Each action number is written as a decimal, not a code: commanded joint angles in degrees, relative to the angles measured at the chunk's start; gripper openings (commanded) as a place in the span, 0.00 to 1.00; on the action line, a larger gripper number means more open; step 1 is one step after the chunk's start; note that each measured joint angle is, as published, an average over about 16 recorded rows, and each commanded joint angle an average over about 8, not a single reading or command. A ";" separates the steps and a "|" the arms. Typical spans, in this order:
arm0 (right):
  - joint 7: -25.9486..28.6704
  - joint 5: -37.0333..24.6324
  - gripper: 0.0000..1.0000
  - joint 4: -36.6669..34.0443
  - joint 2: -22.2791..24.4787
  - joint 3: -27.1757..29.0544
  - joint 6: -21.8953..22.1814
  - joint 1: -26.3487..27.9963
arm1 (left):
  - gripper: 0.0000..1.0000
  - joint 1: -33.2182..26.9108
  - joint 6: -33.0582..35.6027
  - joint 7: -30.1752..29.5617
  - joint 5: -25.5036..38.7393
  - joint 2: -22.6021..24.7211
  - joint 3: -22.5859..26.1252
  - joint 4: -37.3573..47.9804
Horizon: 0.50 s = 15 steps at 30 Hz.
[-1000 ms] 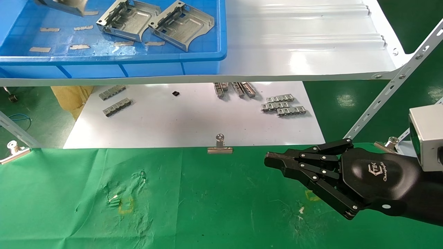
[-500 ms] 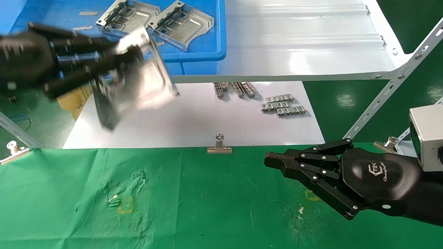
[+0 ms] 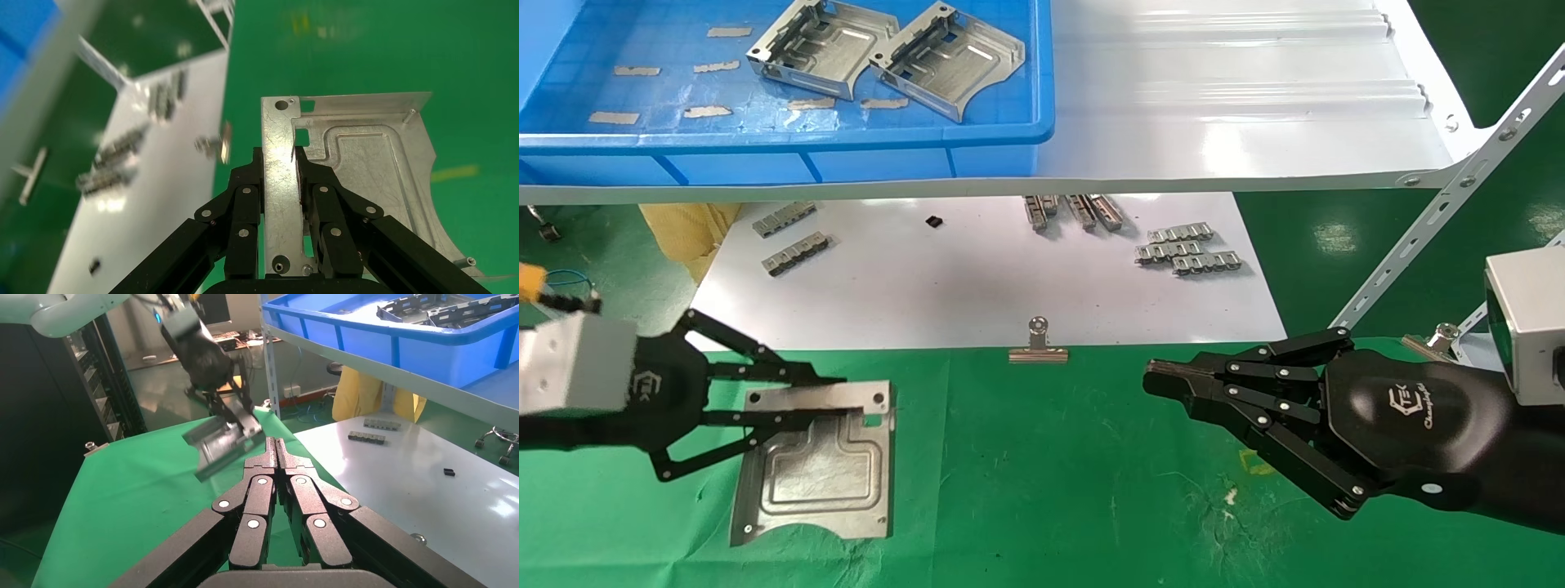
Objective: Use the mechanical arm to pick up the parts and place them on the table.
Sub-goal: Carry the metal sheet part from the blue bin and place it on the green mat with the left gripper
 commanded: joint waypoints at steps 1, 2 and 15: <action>0.00 0.00 0.00 0.00 0.00 0.00 0.00 0.00 | 0.00 0.72 -0.64 1.59 1.72 -0.46 1.47 -0.06; 0.00 0.00 0.00 0.00 0.00 0.00 0.00 0.00 | 0.00 1.21 -1.35 1.98 2.68 -0.45 1.90 0.14; 0.00 0.00 0.00 0.00 0.00 0.00 0.00 0.00 | 0.00 8.59 -10.92 3.20 8.36 0.02 4.06 -2.55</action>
